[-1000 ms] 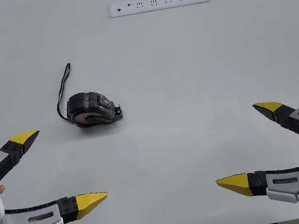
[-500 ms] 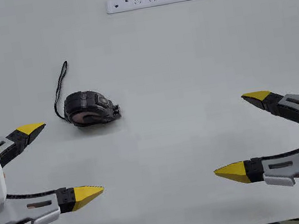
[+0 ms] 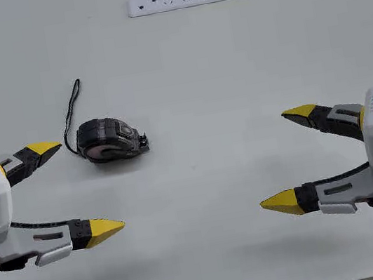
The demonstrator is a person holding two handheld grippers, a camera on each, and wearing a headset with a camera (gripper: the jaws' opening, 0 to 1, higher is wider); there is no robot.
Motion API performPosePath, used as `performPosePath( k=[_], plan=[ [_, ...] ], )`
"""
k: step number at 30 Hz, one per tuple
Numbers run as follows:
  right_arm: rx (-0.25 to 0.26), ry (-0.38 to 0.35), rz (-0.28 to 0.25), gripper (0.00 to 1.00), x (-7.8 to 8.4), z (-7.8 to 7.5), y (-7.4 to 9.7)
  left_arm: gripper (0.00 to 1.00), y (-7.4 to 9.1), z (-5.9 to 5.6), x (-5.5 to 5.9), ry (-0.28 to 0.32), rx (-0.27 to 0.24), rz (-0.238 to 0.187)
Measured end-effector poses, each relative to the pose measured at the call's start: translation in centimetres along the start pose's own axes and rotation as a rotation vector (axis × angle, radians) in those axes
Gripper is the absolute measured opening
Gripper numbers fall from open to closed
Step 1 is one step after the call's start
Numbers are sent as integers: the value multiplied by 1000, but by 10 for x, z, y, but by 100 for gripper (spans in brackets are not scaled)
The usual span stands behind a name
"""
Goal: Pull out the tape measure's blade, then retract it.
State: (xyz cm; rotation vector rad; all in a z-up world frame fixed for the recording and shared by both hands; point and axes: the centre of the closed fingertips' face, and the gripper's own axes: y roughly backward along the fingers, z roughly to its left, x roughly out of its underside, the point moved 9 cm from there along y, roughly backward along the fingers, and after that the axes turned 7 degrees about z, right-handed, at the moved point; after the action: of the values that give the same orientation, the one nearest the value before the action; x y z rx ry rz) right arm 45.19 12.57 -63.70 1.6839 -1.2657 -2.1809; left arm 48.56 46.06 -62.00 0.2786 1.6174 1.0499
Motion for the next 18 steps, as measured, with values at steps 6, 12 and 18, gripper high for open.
performPosePath(
  k=[6, 12, 18],
  plan=[
    [-29, 51, 1, 80, -9, -8, -12, 82, -8, 9, -3, -28, 24, 48],
    [-64, 108, -3, 74, -20, -16, -24, 79, -15, 21, -7, -67, 24, 82],
    [-98, 148, -2, 67, -27, -21, -37, 75, -21, 32, -12, -118, 37, 116]
  ],
)
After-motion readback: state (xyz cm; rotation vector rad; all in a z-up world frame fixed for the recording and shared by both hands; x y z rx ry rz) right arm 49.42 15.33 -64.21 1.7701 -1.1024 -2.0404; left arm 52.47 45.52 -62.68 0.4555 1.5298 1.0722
